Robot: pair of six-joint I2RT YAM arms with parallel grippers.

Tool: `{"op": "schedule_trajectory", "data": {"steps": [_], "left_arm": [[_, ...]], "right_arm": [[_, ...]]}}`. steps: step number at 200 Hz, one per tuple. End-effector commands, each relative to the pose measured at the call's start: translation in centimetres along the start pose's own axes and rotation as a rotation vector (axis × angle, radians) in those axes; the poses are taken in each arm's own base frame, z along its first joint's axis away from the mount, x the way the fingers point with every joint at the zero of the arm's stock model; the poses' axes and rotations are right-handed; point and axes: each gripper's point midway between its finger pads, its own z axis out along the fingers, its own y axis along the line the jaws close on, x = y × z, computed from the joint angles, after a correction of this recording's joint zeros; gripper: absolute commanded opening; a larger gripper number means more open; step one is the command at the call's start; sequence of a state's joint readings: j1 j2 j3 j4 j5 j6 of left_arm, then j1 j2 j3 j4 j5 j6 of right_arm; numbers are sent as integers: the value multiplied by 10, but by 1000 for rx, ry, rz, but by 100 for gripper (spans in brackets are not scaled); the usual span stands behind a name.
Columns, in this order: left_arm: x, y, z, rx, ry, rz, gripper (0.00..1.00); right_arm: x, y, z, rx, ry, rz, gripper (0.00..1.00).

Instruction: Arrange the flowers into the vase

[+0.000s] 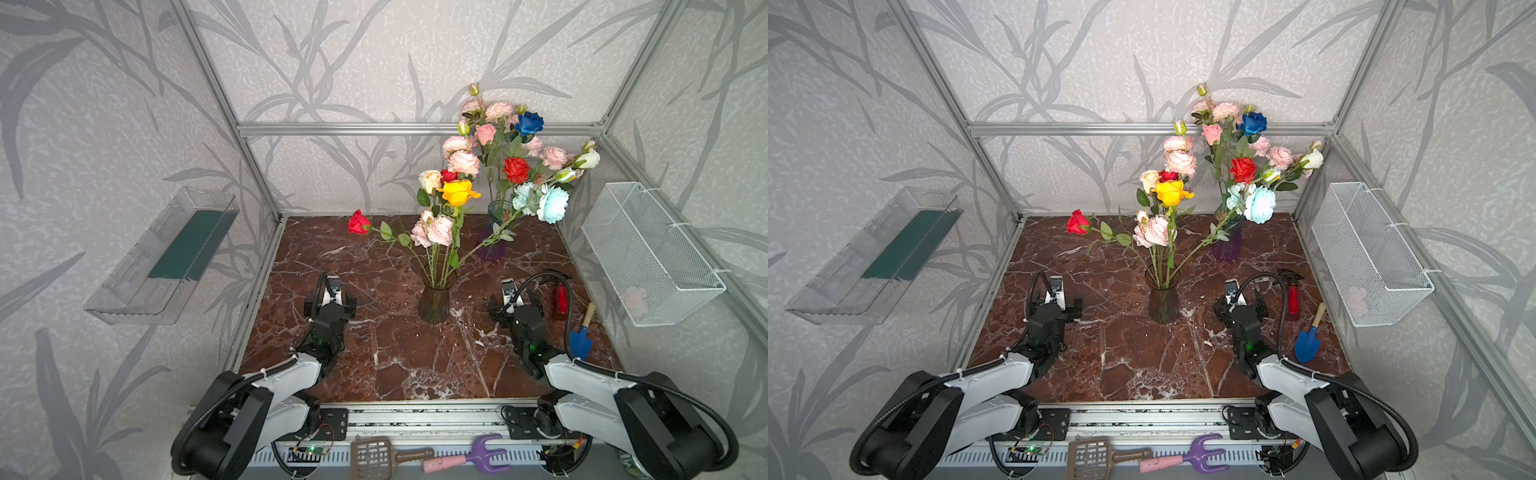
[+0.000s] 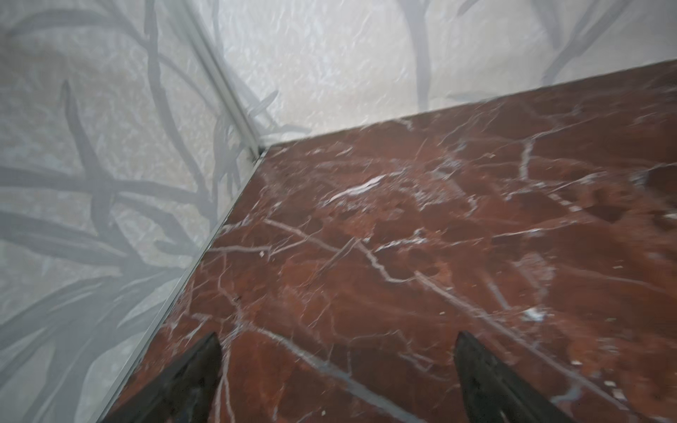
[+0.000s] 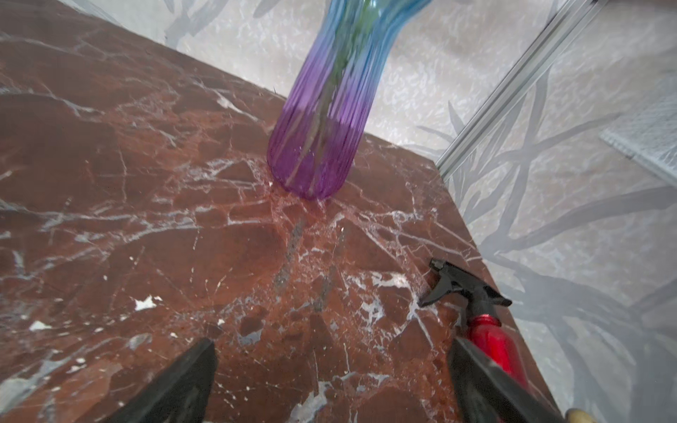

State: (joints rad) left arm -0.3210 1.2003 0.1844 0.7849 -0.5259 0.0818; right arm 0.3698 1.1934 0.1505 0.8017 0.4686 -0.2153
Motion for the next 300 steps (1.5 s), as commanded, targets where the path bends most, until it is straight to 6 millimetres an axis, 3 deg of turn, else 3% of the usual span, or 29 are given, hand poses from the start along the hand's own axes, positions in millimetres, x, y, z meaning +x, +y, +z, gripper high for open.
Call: {"op": "schedule_trajectory", "data": {"steps": [1, 23, 46, 62, 69, 107, 133, 183, 197, 218, 300], "left_arm": [[-24, 12, 10, -1, -127, -124, 99], [-27, 11, 24, -3, -128, -86, 99], [-16, 8, 41, -11, -82, -50, 99], [-13, 23, 44, -73, -148, -121, 99], [-2, 33, 44, -109, -142, -173, 99], [3, 37, 71, -125, -9, -168, 99], [6, 43, 75, -132, 14, -192, 99], [10, 41, 81, -60, 48, -227, 99], [8, 22, 83, 67, 57, -197, 99], [7, 18, 83, 131, 52, -214, 99], [7, 19, 83, 126, 51, -213, 99]], "right_arm": [[-38, 2, 2, -44, -211, 71, 99], [-29, -1, 13, -25, -234, 111, 99], [-20, 19, 38, -113, -193, 84, 99], [-18, 5, 46, -61, -180, 126, 99], [-17, -1, 48, -22, -164, 142, 99], [-12, -14, 60, 36, -95, 180, 99], [-6, -21, 78, -10, -2, 238, 99], [-5, -22, 77, -18, -5, 259, 99], [-5, -22, 77, -18, -5, 257, 99], [-6, -22, 77, -16, -7, 254, 99], [-8, -16, 77, -26, -7, 223, 99]]}}
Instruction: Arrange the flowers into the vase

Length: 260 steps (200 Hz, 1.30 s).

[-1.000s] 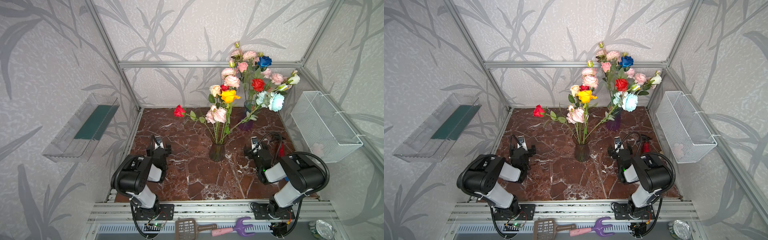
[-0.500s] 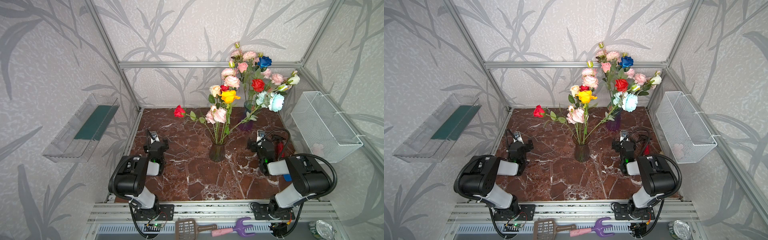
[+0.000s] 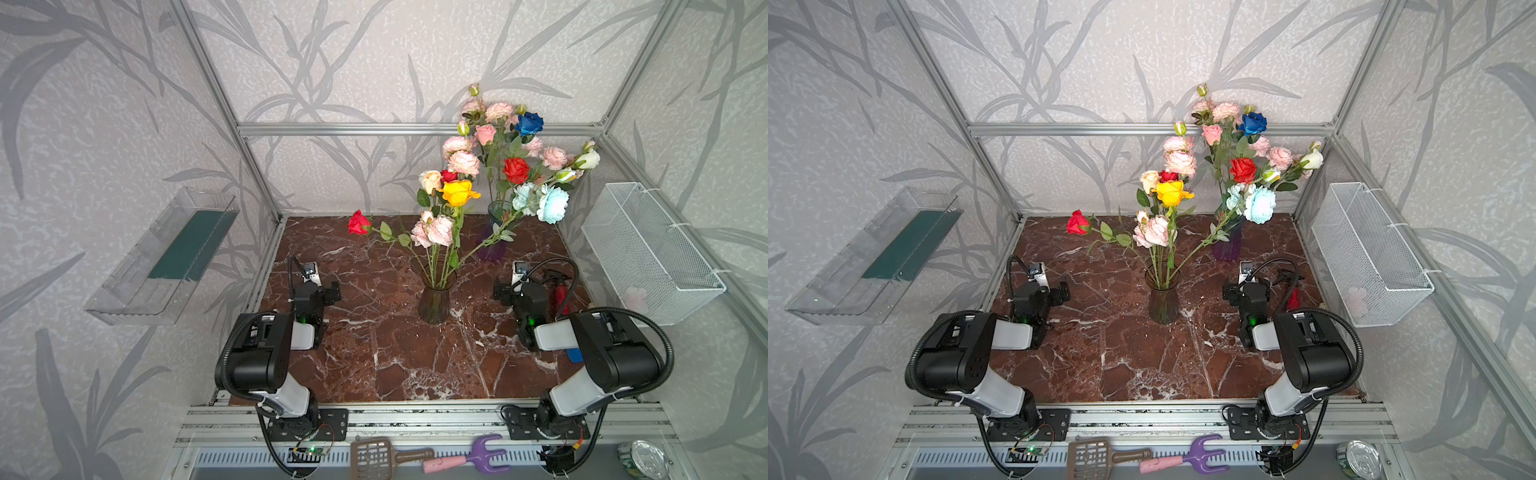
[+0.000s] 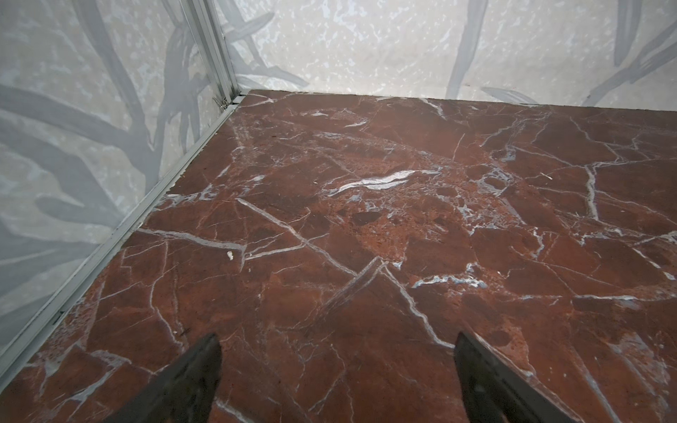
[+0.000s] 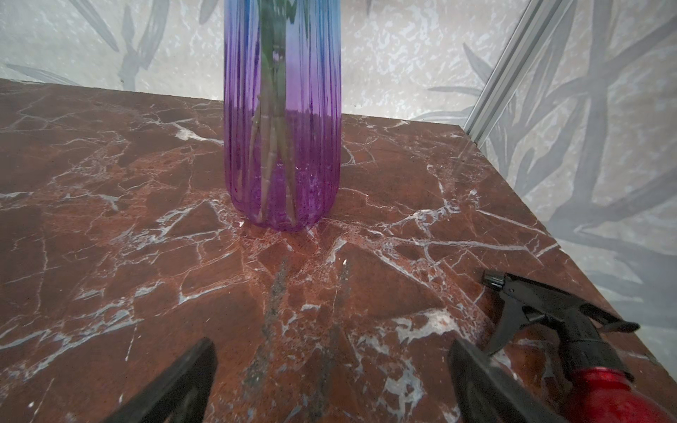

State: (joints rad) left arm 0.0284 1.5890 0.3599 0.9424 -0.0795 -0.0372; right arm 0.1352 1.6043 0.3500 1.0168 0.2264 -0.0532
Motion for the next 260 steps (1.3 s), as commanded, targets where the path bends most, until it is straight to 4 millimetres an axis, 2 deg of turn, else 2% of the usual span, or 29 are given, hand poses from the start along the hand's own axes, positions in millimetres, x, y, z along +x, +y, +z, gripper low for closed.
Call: {"op": "schedule_trajectory", "data": {"steps": [1, 260], "left_arm": [[-15, -1, 0, 13, -38, -4, 99], [-15, -2, 0, 13, -38, -2, 99]], "right_arm": [[-9, 4, 0, -6, -25, -10, 99], [-10, 8, -2, -4, -34, -31, 99]]}}
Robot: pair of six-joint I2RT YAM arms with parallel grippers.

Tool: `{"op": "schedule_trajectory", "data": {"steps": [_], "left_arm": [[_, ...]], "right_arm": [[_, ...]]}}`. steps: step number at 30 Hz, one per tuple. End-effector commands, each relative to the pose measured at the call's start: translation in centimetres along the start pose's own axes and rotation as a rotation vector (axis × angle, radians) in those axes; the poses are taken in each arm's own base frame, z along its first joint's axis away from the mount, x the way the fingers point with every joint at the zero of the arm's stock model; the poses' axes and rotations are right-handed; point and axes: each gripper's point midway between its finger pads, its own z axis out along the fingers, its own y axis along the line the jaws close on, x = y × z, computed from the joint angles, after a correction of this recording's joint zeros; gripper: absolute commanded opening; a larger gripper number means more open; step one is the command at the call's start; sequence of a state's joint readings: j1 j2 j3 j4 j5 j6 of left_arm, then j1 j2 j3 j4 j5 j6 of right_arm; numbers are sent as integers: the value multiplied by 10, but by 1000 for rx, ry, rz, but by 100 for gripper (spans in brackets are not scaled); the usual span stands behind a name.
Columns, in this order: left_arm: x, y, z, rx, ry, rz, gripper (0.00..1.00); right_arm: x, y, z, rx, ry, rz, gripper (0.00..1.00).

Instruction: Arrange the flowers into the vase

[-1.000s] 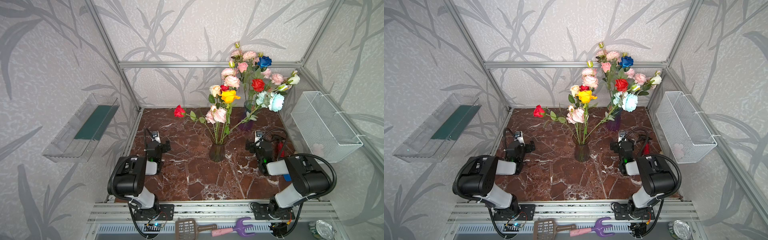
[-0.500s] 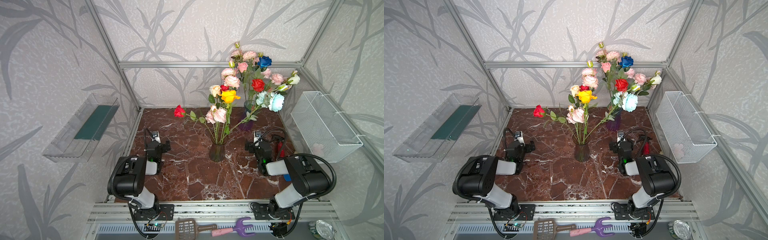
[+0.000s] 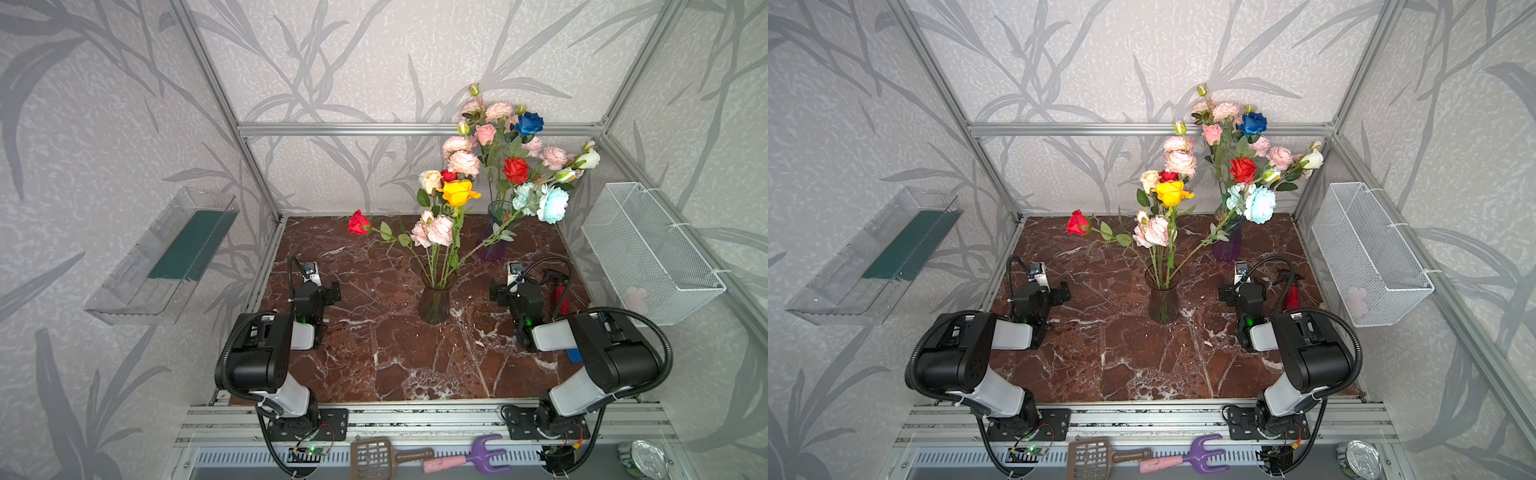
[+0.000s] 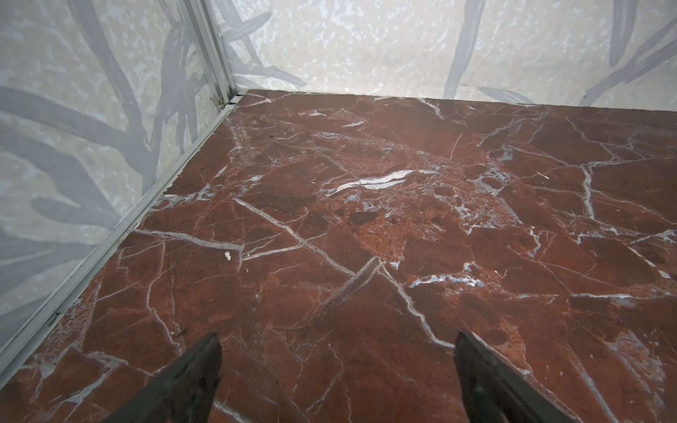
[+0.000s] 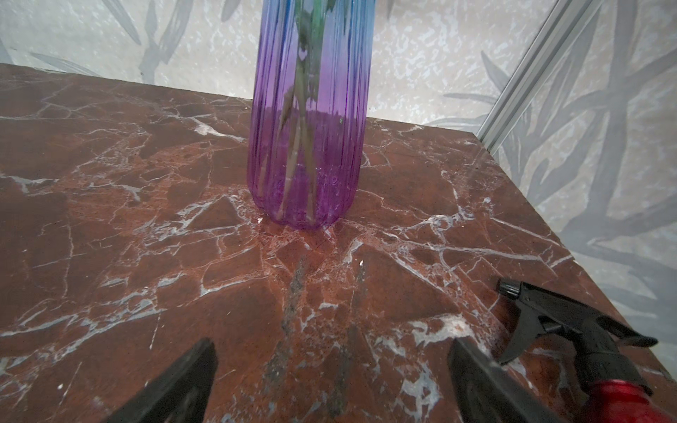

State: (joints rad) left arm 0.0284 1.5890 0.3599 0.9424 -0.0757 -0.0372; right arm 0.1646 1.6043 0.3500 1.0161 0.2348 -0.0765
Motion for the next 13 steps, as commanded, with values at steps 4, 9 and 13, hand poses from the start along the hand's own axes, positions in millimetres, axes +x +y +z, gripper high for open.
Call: {"op": "schedule_trajectory", "data": {"steps": [4, 9, 13], "left_arm": [[-16, -1, 0, 3, -37, 2, 99], [-16, -1, 0, 3, -38, 2, 99], [-16, -1, -1, 2, -40, 1, 99]], "right_arm": [[-9, -3, 0, 16, -31, 3, 99], [-9, -2, 0, 15, -32, 2, 99], [-9, -2, 0, 15, -31, 2, 99]]}}
